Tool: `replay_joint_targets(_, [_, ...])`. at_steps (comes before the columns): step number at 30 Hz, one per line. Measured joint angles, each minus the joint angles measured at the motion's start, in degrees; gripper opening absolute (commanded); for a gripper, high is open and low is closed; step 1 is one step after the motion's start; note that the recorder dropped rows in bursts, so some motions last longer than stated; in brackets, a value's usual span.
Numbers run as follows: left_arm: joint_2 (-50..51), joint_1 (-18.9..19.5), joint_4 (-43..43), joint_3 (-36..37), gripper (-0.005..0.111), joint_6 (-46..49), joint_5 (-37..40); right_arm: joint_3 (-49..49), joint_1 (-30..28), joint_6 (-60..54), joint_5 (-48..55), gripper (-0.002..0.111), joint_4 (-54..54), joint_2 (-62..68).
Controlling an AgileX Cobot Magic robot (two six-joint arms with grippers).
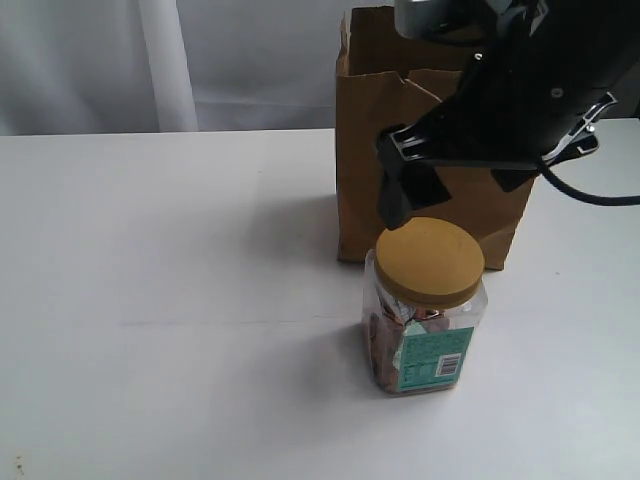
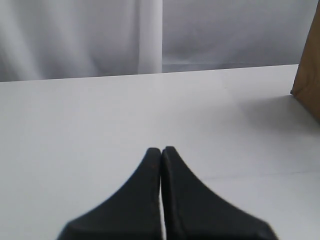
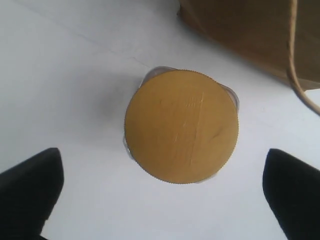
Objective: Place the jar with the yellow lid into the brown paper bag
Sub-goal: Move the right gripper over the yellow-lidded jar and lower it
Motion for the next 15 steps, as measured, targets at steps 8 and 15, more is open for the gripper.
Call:
replay_joint_targets(8, [0.0,0.0,0.0,0.0,0.001,0.0,0.0,0.0,0.0,10.36,-0.78,0.105,-3.07,0.0])
replay_joint_targets(15, [0.0,0.0,0.0,0.0,0.001,0.0,0.0,0.0,0.0,12.61,-3.34,0.105,-4.61,0.0])
